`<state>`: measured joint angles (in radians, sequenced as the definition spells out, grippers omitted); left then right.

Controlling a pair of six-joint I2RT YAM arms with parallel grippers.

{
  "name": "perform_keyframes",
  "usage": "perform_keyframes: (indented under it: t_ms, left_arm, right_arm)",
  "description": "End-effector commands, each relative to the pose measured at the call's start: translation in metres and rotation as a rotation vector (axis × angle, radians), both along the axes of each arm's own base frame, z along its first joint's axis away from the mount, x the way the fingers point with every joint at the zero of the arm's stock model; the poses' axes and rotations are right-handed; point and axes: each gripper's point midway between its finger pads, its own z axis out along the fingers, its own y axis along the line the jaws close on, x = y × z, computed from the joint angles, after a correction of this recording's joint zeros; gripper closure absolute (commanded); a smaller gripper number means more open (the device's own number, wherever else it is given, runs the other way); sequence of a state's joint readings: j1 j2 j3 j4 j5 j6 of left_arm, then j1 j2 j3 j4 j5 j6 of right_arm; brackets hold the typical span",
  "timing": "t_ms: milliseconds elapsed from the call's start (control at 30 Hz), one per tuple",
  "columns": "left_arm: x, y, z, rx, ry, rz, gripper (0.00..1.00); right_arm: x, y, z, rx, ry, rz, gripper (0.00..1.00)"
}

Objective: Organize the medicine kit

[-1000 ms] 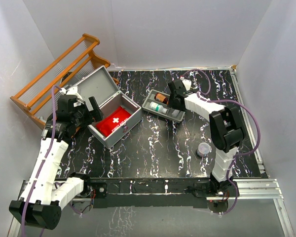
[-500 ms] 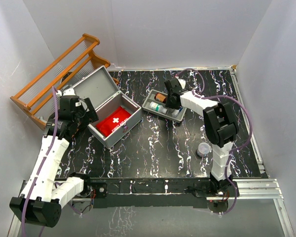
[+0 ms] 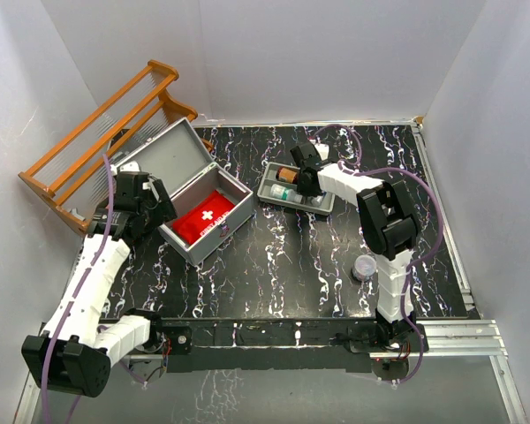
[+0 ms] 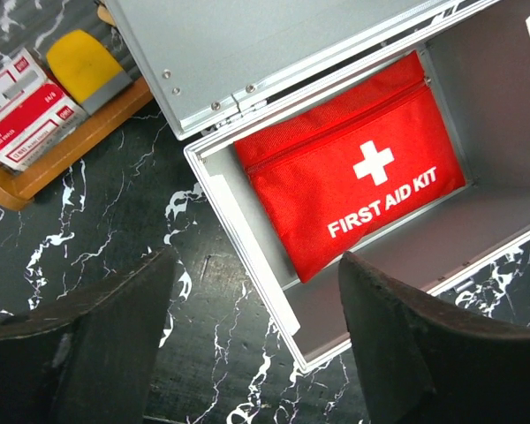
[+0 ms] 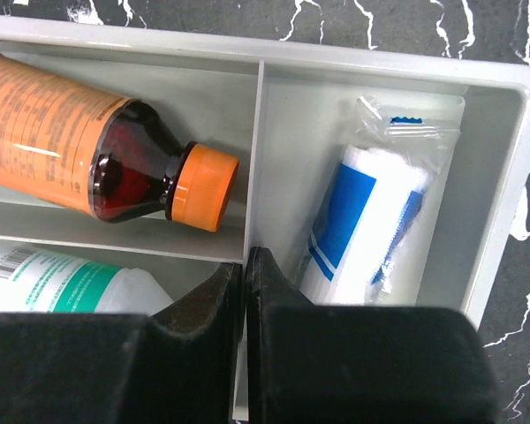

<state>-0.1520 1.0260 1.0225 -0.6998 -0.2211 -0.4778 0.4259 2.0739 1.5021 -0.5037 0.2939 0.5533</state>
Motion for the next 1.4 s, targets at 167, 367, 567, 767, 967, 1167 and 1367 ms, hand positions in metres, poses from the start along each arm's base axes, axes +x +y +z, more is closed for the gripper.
perform_keyframes:
  t_ms: [167, 367, 567, 767, 967, 1167, 1367]
  left_arm:
    - [-0.002, 0.003, -0.038, -0.005, 0.078, 0.046, 0.37]
    - [-0.002, 0.0, -0.063, -0.024, 0.113, 0.057, 0.38]
    - [0.014, -0.008, -0.072, -0.041, 0.067, 0.008, 0.55]
    - [0.022, -0.023, -0.072, -0.082, 0.05, -0.071, 0.79]
    - [0.015, -0.041, -0.077, -0.124, 0.079, -0.176, 0.98]
    - [0.005, -0.053, -0.077, -0.138, 0.088, -0.242, 1.0]
    - [0.001, -0.055, -0.079, -0.15, 0.1, -0.242, 0.99]
  right_arm:
    - [-0.015, -0.027, 0.018, -0.077, -0.066, -0.031, 1.0]
    - [-0.03, -0.036, 0.022, -0.077, -0.095, -0.033, 1.0]
    - [-0.043, -0.039, 0.027, -0.047, -0.129, -0.015, 1.0]
    - [-0.051, -0.042, 0.036, -0.029, -0.153, -0.014, 1.0]
    - [-0.056, -0.045, 0.04, -0.019, -0.162, -0.017, 1.0]
    - [-0.056, -0.052, 0.053, -0.014, -0.189, -0.025, 1.0]
    - [-0.054, -0.062, 0.077, -0.02, -0.247, -0.036, 1.0]
